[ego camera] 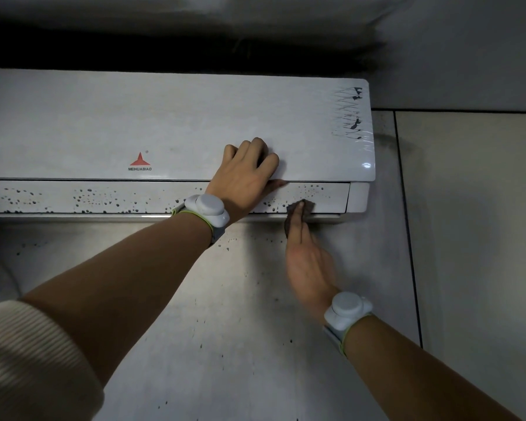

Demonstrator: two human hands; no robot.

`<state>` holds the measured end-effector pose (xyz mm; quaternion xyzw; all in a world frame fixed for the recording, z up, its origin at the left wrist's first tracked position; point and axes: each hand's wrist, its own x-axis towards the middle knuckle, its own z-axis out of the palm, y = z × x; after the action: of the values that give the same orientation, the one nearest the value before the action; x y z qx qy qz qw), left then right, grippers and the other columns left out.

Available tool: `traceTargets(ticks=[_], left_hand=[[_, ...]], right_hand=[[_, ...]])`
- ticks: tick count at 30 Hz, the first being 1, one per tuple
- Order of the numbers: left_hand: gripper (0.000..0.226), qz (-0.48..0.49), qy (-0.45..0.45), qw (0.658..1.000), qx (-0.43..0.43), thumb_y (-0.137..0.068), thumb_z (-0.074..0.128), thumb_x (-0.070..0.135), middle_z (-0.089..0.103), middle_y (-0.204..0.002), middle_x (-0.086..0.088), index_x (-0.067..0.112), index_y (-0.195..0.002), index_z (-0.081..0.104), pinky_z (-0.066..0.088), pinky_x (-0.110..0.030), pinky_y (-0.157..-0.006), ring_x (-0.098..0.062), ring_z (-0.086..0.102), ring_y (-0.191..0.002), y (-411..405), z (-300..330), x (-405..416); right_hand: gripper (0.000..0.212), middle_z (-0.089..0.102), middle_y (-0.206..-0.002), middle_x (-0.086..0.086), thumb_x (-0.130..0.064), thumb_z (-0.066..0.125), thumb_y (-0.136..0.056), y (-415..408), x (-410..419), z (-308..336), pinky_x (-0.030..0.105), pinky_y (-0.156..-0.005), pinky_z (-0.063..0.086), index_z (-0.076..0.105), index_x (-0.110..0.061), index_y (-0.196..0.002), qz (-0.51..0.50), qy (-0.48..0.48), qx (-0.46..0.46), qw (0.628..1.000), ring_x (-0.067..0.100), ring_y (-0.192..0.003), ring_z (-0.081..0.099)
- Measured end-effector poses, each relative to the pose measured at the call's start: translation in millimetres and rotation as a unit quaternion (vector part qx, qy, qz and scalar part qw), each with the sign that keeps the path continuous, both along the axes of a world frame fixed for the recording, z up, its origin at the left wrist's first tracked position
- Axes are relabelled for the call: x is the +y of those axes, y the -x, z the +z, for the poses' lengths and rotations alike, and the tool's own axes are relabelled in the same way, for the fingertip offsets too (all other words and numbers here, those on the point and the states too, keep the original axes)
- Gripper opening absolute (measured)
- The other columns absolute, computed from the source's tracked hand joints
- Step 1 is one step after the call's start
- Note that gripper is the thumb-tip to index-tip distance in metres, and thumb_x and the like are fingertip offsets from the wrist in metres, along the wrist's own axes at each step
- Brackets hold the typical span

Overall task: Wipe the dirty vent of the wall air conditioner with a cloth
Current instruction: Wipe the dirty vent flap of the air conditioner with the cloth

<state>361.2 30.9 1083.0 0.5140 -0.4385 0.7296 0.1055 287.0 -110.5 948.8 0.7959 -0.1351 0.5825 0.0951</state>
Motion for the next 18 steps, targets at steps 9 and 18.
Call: traceTargets(ticks=[9,18], left_hand=[[0.043,0.014,0.003,1.0,-0.006,-0.105,0.05,0.05,0.055,-0.106,-0.017,0.008,-0.1,0.055,0.039,-0.046,-0.078,-0.035,0.05,-0.088,-1,0,-1],[0.046,0.048,0.002,0.999,-0.009,-0.108,0.044,0.05,0.056,-0.108,-0.018,0.006,-0.104,0.057,0.038,-0.046,-0.079,-0.036,0.051,-0.091,0,0,1]], right_hand=[[0.08,0.02,-0.165,0.018,0.005,0.036,-0.096,-7,23,6,0.041,-0.093,0.054,-0.016,0.0,-0.157,-0.001,0.044,0.046,0.998,0.031,-0.129,0.049],[0.069,0.047,-0.147,0.02,0.0,0.013,-0.09,19,4,18,0.045,-0.066,0.059,-0.003,0.005,-0.158,-0.111,0.175,0.089,0.974,0.03,-0.097,0.06]])
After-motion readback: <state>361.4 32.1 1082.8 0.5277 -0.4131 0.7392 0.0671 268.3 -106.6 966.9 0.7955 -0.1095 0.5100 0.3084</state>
